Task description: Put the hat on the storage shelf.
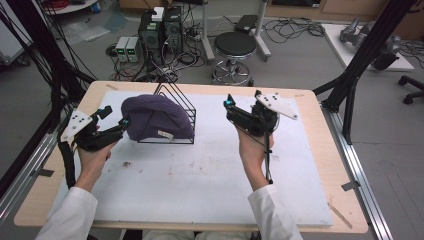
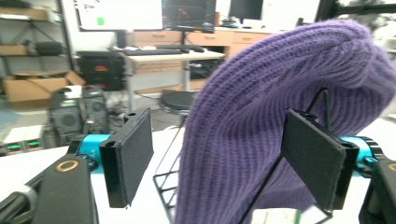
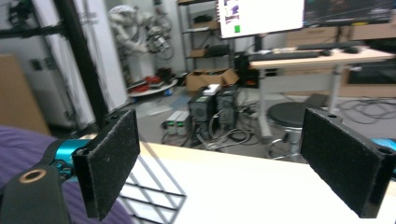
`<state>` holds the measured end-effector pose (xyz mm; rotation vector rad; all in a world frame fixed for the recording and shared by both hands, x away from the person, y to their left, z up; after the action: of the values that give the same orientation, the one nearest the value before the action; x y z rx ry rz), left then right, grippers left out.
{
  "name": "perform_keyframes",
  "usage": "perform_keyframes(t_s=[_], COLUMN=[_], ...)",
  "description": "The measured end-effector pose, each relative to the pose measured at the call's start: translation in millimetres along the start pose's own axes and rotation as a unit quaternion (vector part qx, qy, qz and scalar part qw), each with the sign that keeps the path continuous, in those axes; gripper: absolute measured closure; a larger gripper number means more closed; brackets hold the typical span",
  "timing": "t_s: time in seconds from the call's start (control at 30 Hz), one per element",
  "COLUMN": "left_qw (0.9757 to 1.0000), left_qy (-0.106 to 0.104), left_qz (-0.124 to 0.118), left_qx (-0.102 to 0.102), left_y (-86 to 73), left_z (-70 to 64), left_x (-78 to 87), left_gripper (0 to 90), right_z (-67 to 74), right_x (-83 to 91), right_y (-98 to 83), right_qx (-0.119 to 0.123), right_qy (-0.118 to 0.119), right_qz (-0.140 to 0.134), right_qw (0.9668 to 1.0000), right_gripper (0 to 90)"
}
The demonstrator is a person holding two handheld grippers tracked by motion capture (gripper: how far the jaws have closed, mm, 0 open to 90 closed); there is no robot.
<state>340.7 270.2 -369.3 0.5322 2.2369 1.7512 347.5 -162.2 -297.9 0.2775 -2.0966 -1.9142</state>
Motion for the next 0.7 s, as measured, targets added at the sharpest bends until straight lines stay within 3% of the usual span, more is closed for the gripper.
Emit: perform_keyframes(t_s=[0.13, 0.4, 0.43, 0.53, 0.7], left_qw=[0.9997, 0.9986, 0.9984, 0.9963, 0.9942], left_qy=[0.012, 0.022, 0.025, 0.039, 0.053], left_qz=[-0.019, -0.047, -0.051, -0.075, -0.089], left_qx=[0.006, 0.001, 0.002, 0.012, 0.028], left_y=[0.3, 4.4, 4.8, 6.1, 5.2], left_z=[-2.6, -6.4, -6.0, -3.5, 0.2], left_x=[6.9, 21.5, 23.7, 32.9, 41.0], left_gripper=[24.6, 24.5, 24.5, 24.1, 22.7], right_z=[-15.3, -43.6, -43.6, -53.5, -60.2], right_x=[16.6, 40.7, 40.7, 54.9, 70.9], right_y=[-7.4, -26.2, -26.2, -36.4, -34.7], right_qx=[0.013, 0.007, 0.007, -0.004, -0.007], right_qy=[-0.023, -0.055, -0.055, -0.089, -0.101], right_qz=[-0.001, 0.004, 0.004, -0.015, -0.017], right_qw=[0.9996, 0.9985, 0.9985, 0.9959, 0.9947], right_gripper=[12.0, 12.0, 12.0, 11.9, 12.0])
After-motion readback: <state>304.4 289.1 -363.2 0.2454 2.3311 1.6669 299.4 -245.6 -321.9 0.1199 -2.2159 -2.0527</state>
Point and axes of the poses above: each handheld gripper's, and its own axes: x roughly backward along the jaws, y roughly out of its top, z roughly to its left, the point moved 1 cm from there along -x, roughly forward along the jaws, and after that the axes turned 12 degrees about x, right-handed, at the moved point
